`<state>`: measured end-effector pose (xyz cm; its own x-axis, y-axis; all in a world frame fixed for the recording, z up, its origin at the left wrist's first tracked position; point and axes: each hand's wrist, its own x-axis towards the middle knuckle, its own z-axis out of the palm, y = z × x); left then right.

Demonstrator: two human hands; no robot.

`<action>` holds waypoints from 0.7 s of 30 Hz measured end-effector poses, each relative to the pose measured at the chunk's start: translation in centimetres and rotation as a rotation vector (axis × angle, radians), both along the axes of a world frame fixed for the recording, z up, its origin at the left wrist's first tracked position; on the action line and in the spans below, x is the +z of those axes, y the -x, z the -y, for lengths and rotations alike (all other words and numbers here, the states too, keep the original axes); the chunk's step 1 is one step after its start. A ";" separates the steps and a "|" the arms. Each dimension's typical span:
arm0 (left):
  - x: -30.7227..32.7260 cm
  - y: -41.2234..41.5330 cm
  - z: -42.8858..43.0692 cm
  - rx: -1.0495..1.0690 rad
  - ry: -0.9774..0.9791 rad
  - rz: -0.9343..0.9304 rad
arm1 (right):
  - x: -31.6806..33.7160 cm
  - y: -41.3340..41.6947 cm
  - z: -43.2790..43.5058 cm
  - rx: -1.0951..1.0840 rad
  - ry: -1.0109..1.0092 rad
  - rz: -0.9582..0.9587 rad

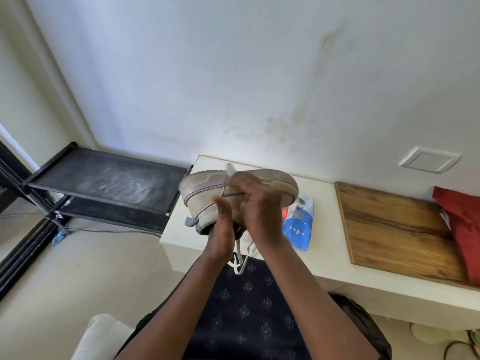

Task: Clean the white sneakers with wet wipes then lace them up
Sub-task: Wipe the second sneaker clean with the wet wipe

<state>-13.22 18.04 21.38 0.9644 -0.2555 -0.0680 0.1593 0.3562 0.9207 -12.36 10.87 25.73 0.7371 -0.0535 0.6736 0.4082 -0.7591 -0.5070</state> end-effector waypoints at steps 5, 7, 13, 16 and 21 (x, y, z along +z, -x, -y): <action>-0.4 0.0 -0.3 -0.006 0.046 -0.018 | 0.0 0.0 -0.4 0.131 0.136 -0.030; -0.1 0.0 -0.3 0.040 0.051 -0.019 | -0.6 -0.3 0.6 0.080 0.210 -0.015; 1.0 0.4 0.4 0.060 0.191 -0.084 | -2.5 -1.1 3.7 -0.173 0.190 0.043; 1.1 0.5 0.7 0.073 0.241 -0.134 | -2.5 -1.1 3.7 -0.282 0.176 0.019; 1.2 0.6 0.2 0.140 0.257 -0.193 | -2.0 -1.9 5.4 -0.418 0.070 0.025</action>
